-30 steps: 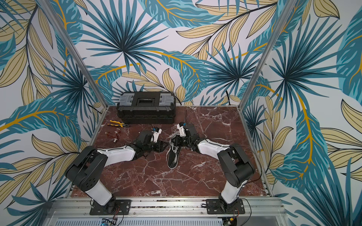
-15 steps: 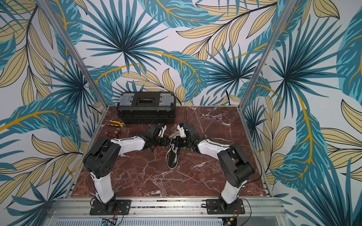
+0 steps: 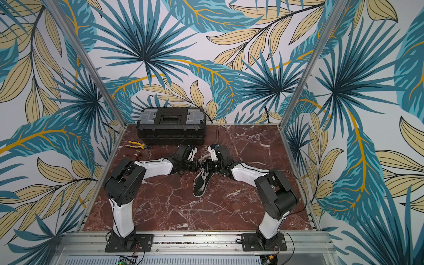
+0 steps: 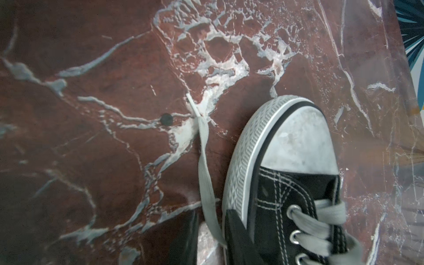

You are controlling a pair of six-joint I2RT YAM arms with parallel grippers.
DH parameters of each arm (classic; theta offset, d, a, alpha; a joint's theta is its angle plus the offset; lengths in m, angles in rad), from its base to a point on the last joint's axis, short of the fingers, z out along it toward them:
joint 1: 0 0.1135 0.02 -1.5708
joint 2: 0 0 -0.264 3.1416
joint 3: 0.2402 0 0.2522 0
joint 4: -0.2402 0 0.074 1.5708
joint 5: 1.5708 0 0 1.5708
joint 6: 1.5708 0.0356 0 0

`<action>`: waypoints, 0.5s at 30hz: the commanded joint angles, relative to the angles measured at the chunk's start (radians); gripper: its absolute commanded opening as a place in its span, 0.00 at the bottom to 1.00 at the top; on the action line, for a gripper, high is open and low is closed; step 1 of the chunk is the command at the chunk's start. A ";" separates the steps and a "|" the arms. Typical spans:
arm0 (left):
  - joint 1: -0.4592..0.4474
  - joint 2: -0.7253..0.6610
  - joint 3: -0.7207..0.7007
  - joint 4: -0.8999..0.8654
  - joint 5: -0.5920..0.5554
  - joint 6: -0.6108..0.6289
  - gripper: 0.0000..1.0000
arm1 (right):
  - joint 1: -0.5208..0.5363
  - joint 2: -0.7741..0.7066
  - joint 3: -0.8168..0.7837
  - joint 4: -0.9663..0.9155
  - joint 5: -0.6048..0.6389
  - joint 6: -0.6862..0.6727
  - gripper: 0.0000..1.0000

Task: Tie the shoes
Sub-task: Wrap the shoelace around the shoelace.

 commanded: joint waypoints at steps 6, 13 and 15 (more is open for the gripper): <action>-0.013 0.023 0.029 -0.017 -0.037 -0.009 0.08 | 0.005 -0.024 -0.004 -0.032 0.020 -0.022 0.00; -0.011 -0.079 -0.066 0.032 -0.176 -0.017 0.00 | 0.006 -0.028 -0.001 -0.048 0.018 -0.045 0.00; -0.011 -0.112 -0.101 0.054 -0.194 -0.021 0.00 | 0.005 -0.029 -0.001 -0.046 0.006 -0.057 0.00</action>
